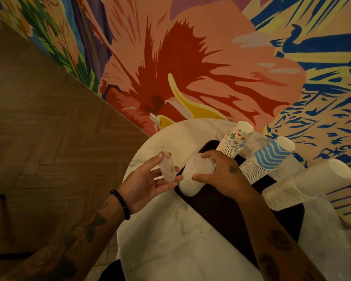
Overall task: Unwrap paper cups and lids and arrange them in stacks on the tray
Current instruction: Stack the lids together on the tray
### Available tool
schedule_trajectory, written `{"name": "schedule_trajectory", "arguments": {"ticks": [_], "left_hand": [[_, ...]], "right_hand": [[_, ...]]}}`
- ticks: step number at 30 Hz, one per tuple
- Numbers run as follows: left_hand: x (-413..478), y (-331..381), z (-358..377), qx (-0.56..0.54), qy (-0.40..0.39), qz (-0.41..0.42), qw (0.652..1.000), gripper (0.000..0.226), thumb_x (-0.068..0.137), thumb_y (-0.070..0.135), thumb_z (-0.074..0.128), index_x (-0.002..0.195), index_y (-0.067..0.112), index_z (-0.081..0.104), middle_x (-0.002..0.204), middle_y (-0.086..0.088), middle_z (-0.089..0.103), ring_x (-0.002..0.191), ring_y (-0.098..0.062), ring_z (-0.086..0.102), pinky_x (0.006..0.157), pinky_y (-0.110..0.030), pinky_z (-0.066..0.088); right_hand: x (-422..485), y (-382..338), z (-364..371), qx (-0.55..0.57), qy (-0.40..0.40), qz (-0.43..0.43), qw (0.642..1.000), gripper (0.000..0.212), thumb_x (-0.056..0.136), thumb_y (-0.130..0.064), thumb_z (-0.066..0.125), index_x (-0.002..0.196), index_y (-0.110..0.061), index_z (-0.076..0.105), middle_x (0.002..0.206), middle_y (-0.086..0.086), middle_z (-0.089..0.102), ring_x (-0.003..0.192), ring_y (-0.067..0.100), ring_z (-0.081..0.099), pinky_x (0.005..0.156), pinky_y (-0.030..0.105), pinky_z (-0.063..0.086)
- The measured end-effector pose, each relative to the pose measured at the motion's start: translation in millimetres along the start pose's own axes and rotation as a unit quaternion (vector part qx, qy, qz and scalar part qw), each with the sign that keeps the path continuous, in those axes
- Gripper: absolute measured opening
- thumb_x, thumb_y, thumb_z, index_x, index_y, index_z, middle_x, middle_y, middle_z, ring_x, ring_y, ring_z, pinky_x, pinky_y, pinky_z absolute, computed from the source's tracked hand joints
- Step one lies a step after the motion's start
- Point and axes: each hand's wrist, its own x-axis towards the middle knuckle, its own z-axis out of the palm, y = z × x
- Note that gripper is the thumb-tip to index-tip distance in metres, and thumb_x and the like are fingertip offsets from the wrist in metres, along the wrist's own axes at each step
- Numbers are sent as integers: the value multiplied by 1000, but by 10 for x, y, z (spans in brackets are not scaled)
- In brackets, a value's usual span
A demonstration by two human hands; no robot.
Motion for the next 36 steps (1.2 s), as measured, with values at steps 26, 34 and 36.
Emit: {"name": "schedule_trajectory", "arguments": {"ticks": [26, 34, 36], "left_hand": [[-29, 58, 183, 38, -25, 9, 999, 54, 86, 47, 60, 133, 19, 58, 124, -22, 67, 109, -40, 67, 82, -39, 61], [17, 122, 437, 99, -61, 34, 993, 58, 88, 59, 53, 130, 20, 61, 122, -21, 68, 110, -31, 68, 77, -38, 62], [47, 124, 466, 102, -68, 40, 992, 59, 89, 60, 52, 132, 20, 60, 125, -20, 66, 113, -30, 67, 77, -39, 62]], "right_hand": [[-137, -187, -117, 40, 49, -64, 996, 48, 83, -25, 77, 125, -30, 56, 123, -25, 51, 115, -9, 45, 97, 22, 42], [-208, -599, -238, 103, -31, -117, 987, 80, 74, -41, 87, 143, -38, 46, 138, -24, 52, 129, -7, 44, 97, 13, 41], [-186, -605, -211, 118, -12, -111, 987, 79, 74, -36, 88, 143, -32, 48, 135, -18, 55, 126, -5, 47, 87, 5, 43]]}}
